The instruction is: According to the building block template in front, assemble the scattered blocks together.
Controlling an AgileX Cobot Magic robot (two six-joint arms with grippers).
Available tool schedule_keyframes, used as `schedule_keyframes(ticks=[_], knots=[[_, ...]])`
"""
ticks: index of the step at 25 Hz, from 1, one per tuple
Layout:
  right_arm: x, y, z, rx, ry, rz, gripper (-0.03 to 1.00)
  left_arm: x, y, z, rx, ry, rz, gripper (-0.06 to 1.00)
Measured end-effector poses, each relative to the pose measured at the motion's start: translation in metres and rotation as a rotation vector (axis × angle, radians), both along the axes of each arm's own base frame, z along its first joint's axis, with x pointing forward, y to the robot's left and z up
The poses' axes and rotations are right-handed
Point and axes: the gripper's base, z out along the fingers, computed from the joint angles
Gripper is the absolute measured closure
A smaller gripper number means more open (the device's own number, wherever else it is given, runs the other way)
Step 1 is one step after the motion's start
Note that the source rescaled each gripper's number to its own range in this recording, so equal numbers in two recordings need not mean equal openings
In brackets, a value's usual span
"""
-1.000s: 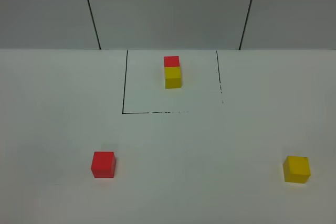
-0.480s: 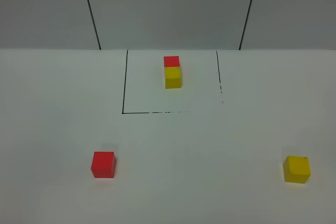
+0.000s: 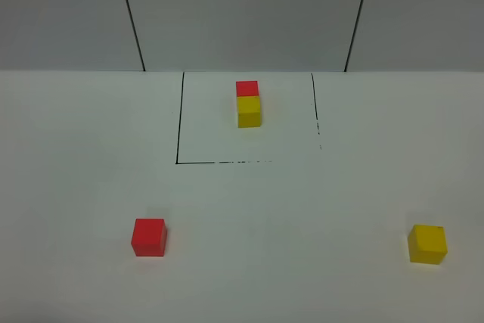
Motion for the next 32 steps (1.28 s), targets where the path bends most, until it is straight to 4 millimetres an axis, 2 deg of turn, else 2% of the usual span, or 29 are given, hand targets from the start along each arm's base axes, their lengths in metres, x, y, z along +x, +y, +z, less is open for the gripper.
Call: schedule_keyframes(ticks=[4,8,15,21,26,32], knots=[[0.0,0.0,0.0,0.0,0.0,0.0,0.18,0.04,-0.003,0.018,-0.063,0.102,-0.023,0.36],[0.0,0.0,0.0,0.001,0.0,-0.001,0.18,0.079,-0.002,0.026,-0.068,0.209,-0.033,0.36],[0.0,0.0,0.0,0.001,0.0,-0.001,0.18,0.135,0.0,0.022,-0.079,0.335,-0.032,0.36],[0.0,0.0,0.0,0.001,0.0,-0.001,0.18,0.164,-0.008,-0.004,-0.031,0.468,-0.077,0.36],[0.0,0.0,0.0,0.0,0.0,0.0,0.18,0.181,-0.043,-0.036,0.126,0.572,-0.142,0.36],[0.0,0.0,0.0,0.0,0.0,0.0,0.18,0.204,-0.078,-0.08,0.241,0.663,-0.047,0.31]])
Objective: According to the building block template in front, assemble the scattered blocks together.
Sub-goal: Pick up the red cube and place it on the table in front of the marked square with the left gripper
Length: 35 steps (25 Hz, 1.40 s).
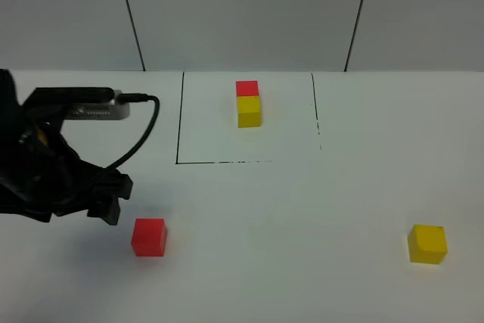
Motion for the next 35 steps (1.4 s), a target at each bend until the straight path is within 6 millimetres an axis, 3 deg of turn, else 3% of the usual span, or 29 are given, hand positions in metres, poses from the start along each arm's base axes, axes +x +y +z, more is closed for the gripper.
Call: schedule_keyframes(ticks=[6,9,13,18,26,35], knots=[[0.0,0.0,0.0,0.001,0.0,0.0,0.18,0.026,-0.026,-0.028,0.033,0.06,-0.03,0.11],[0.0,0.0,0.0,0.001,0.0,0.0,0.18,0.036,-0.043,-0.038,-0.004,0.092,-0.013,0.08],[0.0,0.0,0.0,0.001,0.0,0.0,0.18,0.047,-0.06,-0.054,-0.014,0.124,0.004,0.07],[0.0,0.0,0.0,0.001,0.0,0.0,0.18,0.052,-0.061,-0.074,0.025,0.177,0.037,0.07],[0.0,0.0,0.0,0.0,0.0,0.0,0.18,0.051,-0.054,-0.075,0.106,0.195,0.032,0.09],[0.0,0.0,0.0,0.001,0.0,0.0,0.18,0.055,-0.057,-0.075,0.075,0.157,0.056,0.2]])
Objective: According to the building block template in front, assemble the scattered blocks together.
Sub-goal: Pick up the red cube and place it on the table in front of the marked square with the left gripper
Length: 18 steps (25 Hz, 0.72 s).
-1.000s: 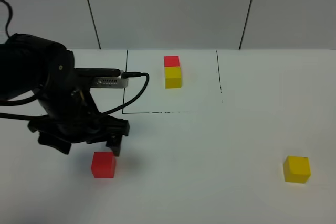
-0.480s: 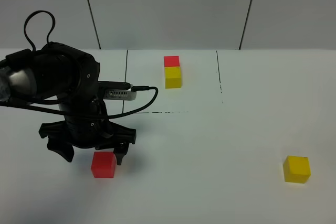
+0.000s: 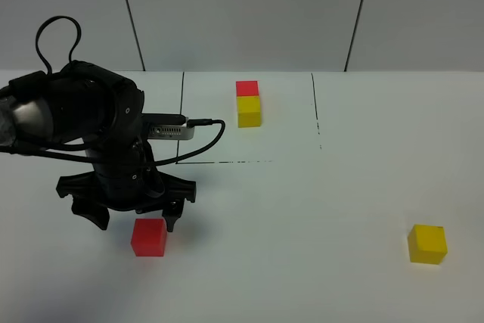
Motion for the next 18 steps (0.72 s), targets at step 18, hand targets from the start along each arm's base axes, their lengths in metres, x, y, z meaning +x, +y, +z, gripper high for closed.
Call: schedule_keyframes(ticks=[18], knots=[[0.0,0.0,0.0,-0.001,0.0,0.0,0.18,-0.004,0.001,-0.041,-0.02,-0.009,-0.002,0.23]])
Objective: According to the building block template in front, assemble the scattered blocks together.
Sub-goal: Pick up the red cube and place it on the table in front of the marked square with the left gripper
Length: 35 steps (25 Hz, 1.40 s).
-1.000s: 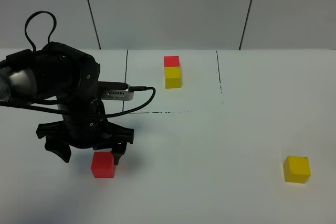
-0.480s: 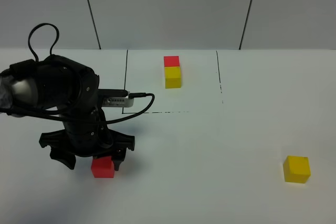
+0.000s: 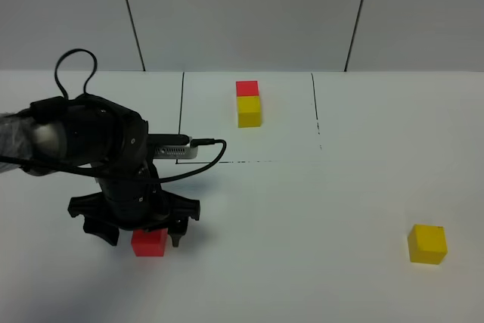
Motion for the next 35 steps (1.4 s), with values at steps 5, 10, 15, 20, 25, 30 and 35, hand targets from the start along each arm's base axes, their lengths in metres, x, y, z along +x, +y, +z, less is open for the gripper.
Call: schedule_keyframes(ticks=[5,10,15,20,25,30,35], knots=[[0.0,0.0,0.0,0.0,0.0,0.0,0.18,0.0,0.0,-0.026,0.03,0.062,-0.002,0.23],[0.0,0.0,0.0,0.001,0.0,0.0,0.18,0.001,-0.001,-0.03,0.019,0.055,0.001,0.24],[0.0,0.0,0.0,0.001,0.0,0.0,0.18,0.002,-0.002,-0.033,0.013,0.061,0.008,0.24],[0.0,0.0,0.0,0.001,0.0,0.0,0.18,0.002,-0.003,-0.033,0.001,0.06,0.017,0.34],[0.0,0.0,0.0,0.0,0.0,0.0,0.18,0.003,-0.003,-0.033,-0.002,0.051,0.017,0.61],[0.0,0.0,0.0,0.0,0.0,0.0,0.18,0.003,-0.003,-0.033,-0.001,0.047,0.015,0.94],[0.0,0.0,0.0,0.0,0.0,0.0,0.18,0.003,-0.003,-0.033,0.001,0.046,0.014,0.94]])
